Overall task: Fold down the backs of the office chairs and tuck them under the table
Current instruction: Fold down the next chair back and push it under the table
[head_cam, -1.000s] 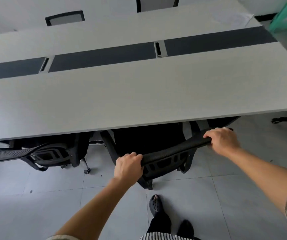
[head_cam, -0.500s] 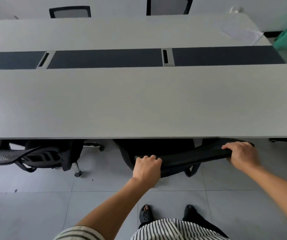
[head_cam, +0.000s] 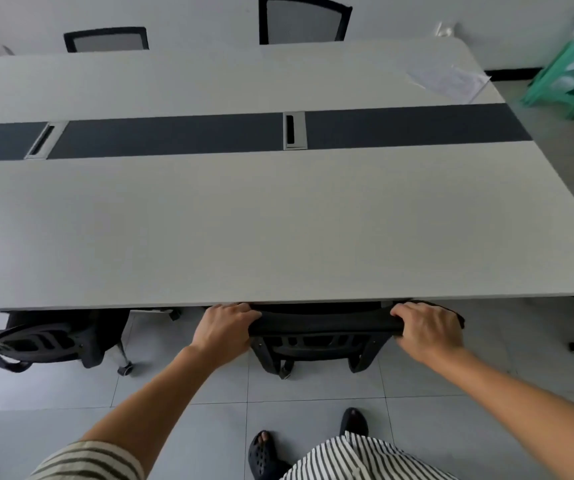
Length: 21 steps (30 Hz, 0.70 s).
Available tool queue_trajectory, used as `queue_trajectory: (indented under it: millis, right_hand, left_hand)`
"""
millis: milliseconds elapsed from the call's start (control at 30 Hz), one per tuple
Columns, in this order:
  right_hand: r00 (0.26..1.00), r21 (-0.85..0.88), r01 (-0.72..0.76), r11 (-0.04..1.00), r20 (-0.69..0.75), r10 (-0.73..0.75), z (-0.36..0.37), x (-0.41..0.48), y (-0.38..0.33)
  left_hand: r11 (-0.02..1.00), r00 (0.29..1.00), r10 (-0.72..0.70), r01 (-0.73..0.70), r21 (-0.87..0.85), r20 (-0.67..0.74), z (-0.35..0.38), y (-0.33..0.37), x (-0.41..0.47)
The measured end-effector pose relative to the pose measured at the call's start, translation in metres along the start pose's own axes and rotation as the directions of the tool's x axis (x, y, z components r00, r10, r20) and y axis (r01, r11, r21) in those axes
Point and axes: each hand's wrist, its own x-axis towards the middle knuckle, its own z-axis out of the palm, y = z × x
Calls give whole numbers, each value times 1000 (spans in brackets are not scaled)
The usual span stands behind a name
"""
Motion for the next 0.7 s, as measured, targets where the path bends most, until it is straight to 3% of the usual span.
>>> queue_trajectory:
  millis: [233,333,533,633,700]
  right_hand:
    - [998,20,61,998,17,-61,8,3,-4]
    - [999,41,48,998,18,-49,8,0,7]
    - [999,89,-11,996,52,6,-2,-11,20]
    - [999,198,-19,980,-46,28,0,-31,16]
    - [985,248,-19,969,-160,61,2,-52,17]
  left_hand:
    - [993,995,-99,100,70,-22,3,-2,-7]
    - [988,988,-153,152,30,10,-2,15,-3]
    - [994,981,-101,91,66,167,-14,35,3]
    - [997,959,-83,80,19,273,-27,40,4]
    - [995,966,-27,51,-84,258,-39,54,8]
